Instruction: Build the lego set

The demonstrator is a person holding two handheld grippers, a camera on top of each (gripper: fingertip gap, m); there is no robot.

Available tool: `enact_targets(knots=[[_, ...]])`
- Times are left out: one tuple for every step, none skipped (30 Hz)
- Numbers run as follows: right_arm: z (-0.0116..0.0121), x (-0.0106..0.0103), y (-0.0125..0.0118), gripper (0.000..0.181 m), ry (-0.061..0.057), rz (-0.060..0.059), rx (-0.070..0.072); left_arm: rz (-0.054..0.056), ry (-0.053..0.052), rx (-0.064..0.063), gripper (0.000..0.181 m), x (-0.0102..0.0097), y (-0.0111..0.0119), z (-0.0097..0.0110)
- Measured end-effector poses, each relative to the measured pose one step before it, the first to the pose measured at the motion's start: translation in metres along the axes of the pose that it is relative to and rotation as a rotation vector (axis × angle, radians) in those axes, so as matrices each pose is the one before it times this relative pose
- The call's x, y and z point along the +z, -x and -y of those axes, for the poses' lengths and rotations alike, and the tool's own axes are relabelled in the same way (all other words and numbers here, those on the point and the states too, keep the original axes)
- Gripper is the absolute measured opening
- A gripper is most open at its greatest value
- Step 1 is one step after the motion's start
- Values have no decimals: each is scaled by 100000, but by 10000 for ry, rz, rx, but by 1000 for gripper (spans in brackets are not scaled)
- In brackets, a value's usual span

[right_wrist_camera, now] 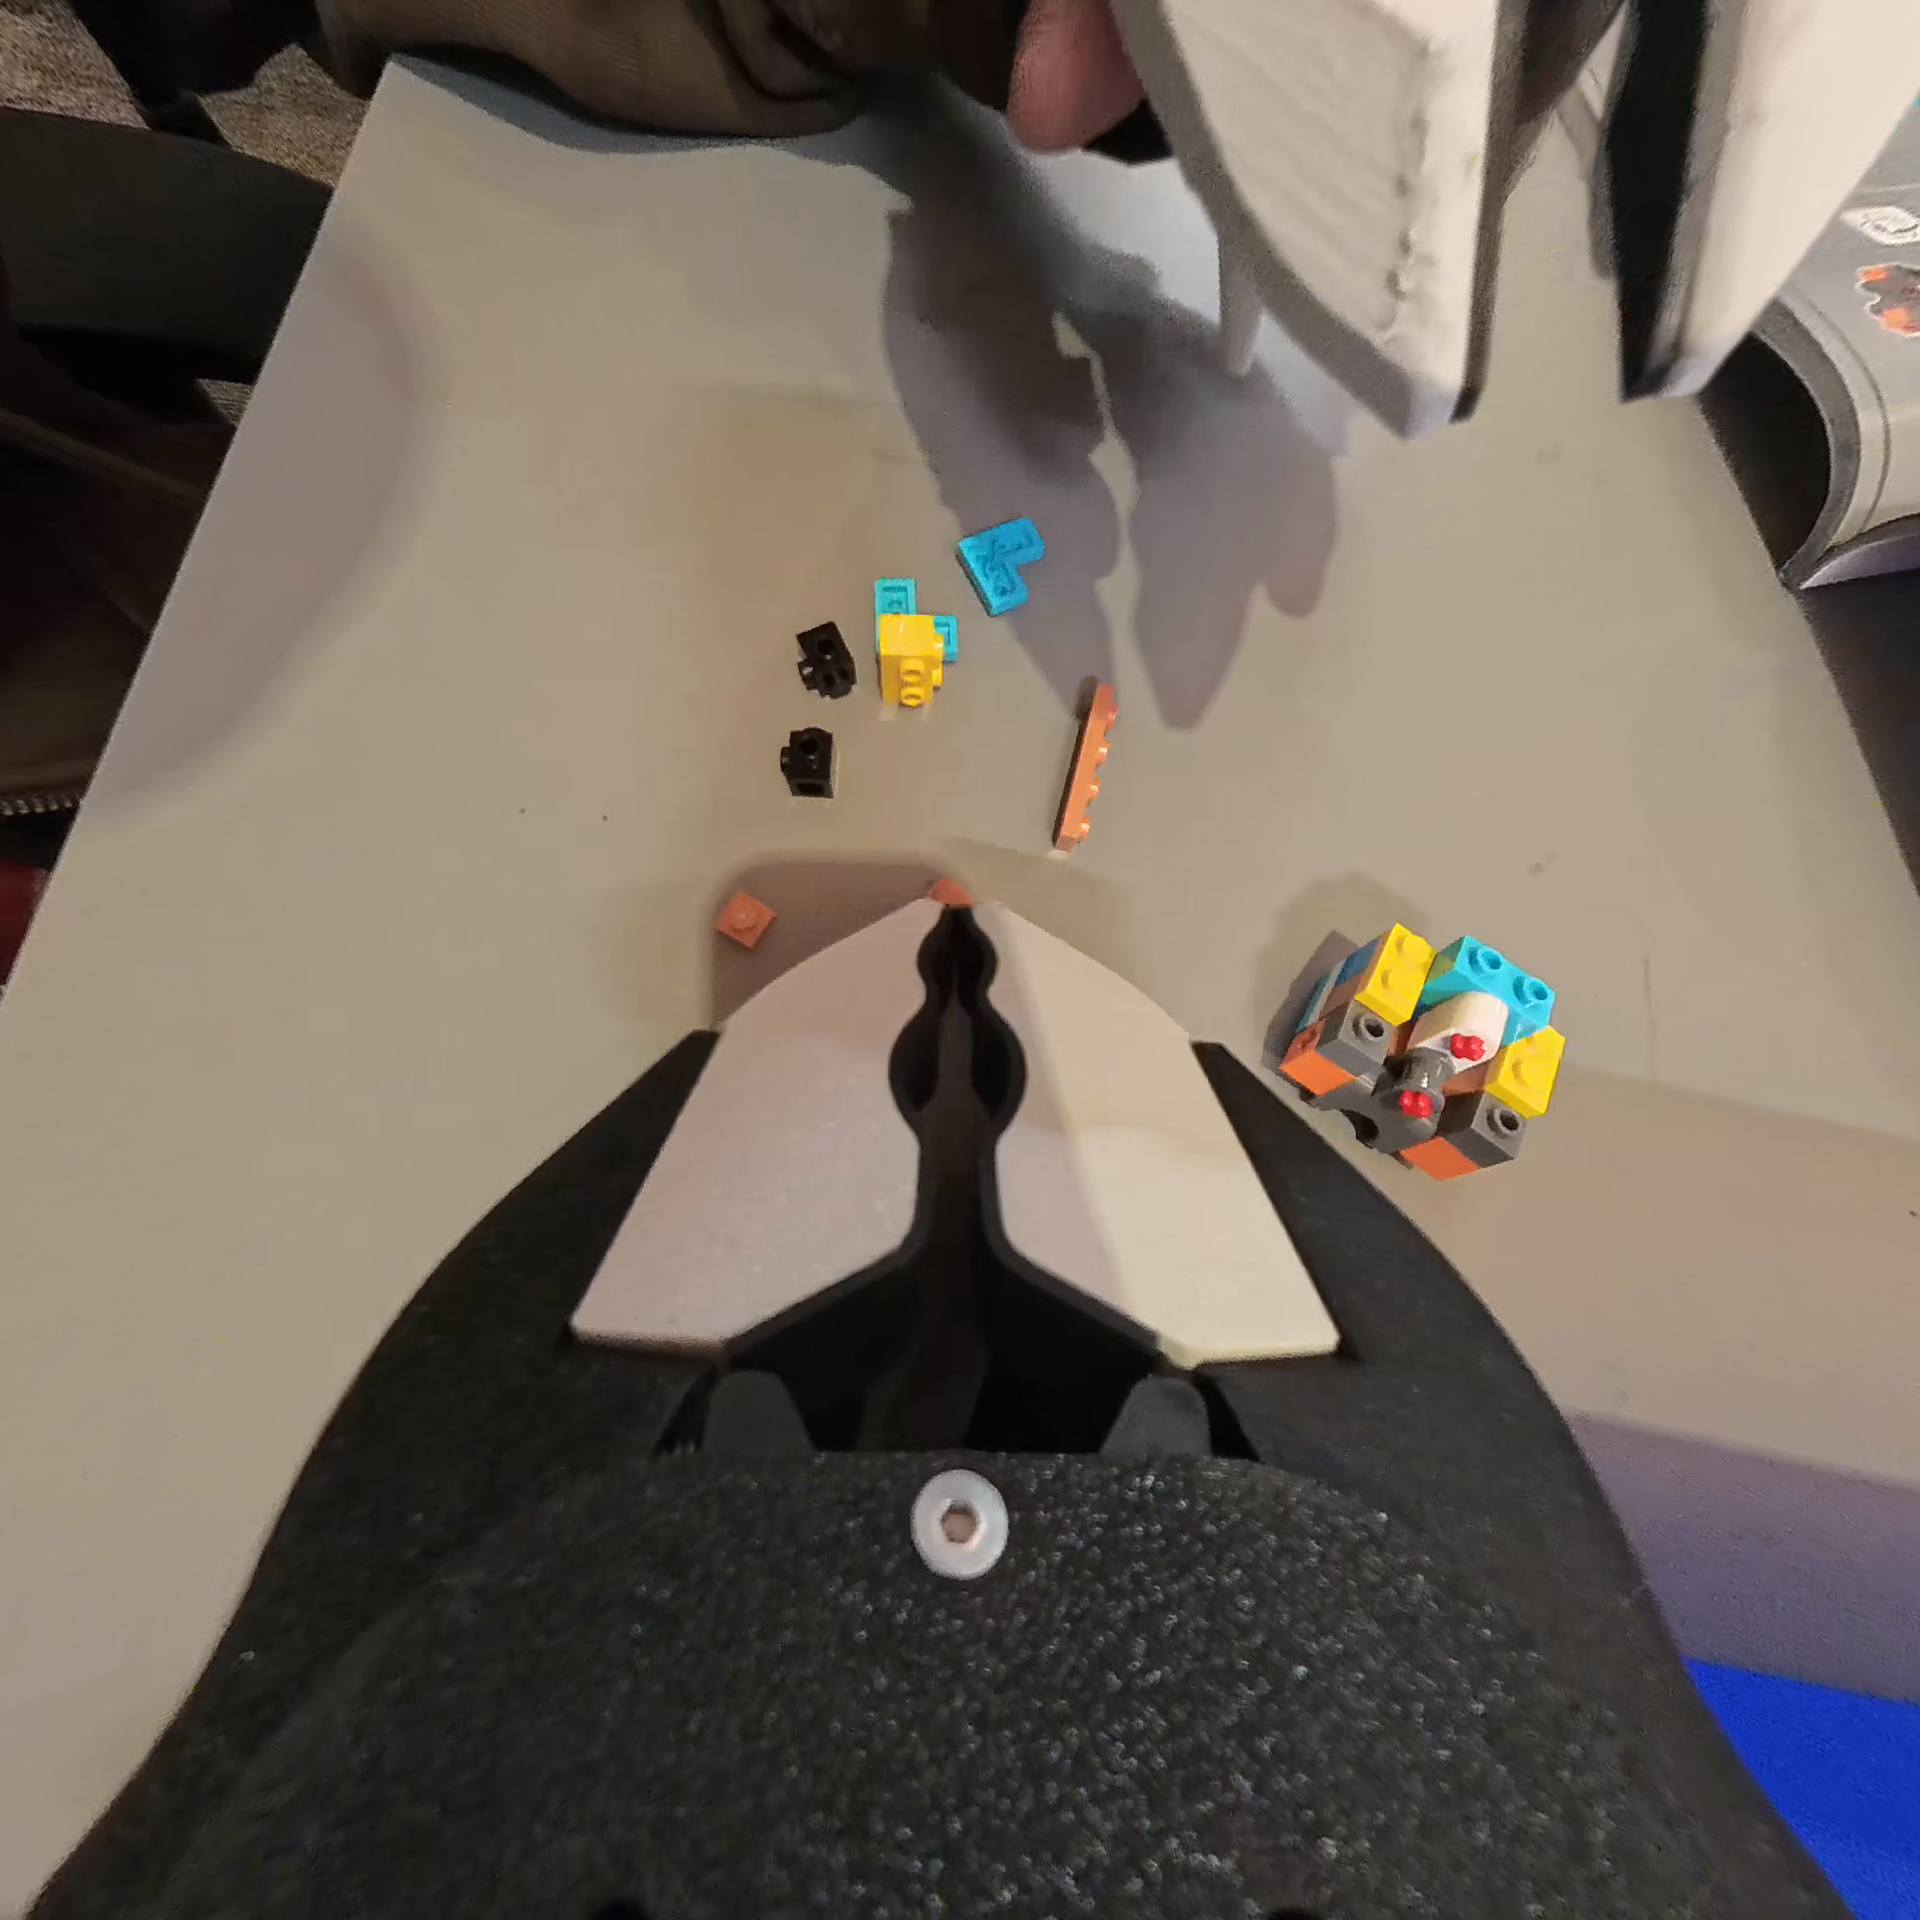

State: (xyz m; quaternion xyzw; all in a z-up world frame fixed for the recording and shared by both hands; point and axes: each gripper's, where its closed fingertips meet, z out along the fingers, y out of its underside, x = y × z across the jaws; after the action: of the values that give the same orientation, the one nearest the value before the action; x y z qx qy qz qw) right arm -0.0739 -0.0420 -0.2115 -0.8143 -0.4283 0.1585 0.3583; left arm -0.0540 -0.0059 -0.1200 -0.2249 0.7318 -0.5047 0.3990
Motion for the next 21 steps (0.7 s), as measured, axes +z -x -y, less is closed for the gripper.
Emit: enact_targets(knots=[[2,-15,-25,0,-5,-15,9,-27,38,12,11,46,-62,-65],[4,2,-4,0,-3,-6,4,-12,18,15,11,29,-46,-32],[0,-2,-26,0,-5,-17,3,-15,5,12,11,20,-44,0],[-5,-7,-35,0,-5,-23,8,-14,7,8,11,4,-40,3],[3,-14,-26,0,-5,-14,7,-1,5,13,11,5,-19,6],[-4,-7,-16,0,-4,-15,2,5,0,14,11,-10,-2,6],[-1,-3,-27,0,-4,-18,3,7,0,2,11,-13,11,-3],[-7,-9,-9,0,-2,-10,2,14,-5,-2,11,-25,23,10],[2,1,-11,0,-1,-7,-2,29,-13,10,11,-30,49,30],[2,-15,-19,0,-3,-16,0,36,-19,9,11,-41,63,43],[-1,-3,-35,0,-4,-25,5,39,-22,2,11,-53,63,44],[-7,-9,-51,0,-3,-33,5,42,-19,2,11,-47,73,39],[-9,-31,-40,0,-8,-41,-8,44,-19,7,11,-46,79,39],[-13,-25,-52,0,-13,-50,-20,40,-26,9,11,-42,60,45],[5,-45,-40,0,-25,-53,-30,51,-22,11,11,-23,80,42],[61,-53,-32,0,-58,-44,-35,54,-21,14,11,-32,79,42],[105,-53,-63,1,-86,-56,-25,29,-18,9,11,-21,43,40],[115,-42,-112,3,-91,-73,-1,26,-17,8,11,-14,48,48],[119,-30,-110,7,-86,-51,16,21,-28,1,11,-10,40,49],[127,-38,-64,11,-91,-10,17,7,-35,-14,11,13,18,47],[136,-58,-38,17,-102,-7,3,5,-26,-14,11,21,10,29]])
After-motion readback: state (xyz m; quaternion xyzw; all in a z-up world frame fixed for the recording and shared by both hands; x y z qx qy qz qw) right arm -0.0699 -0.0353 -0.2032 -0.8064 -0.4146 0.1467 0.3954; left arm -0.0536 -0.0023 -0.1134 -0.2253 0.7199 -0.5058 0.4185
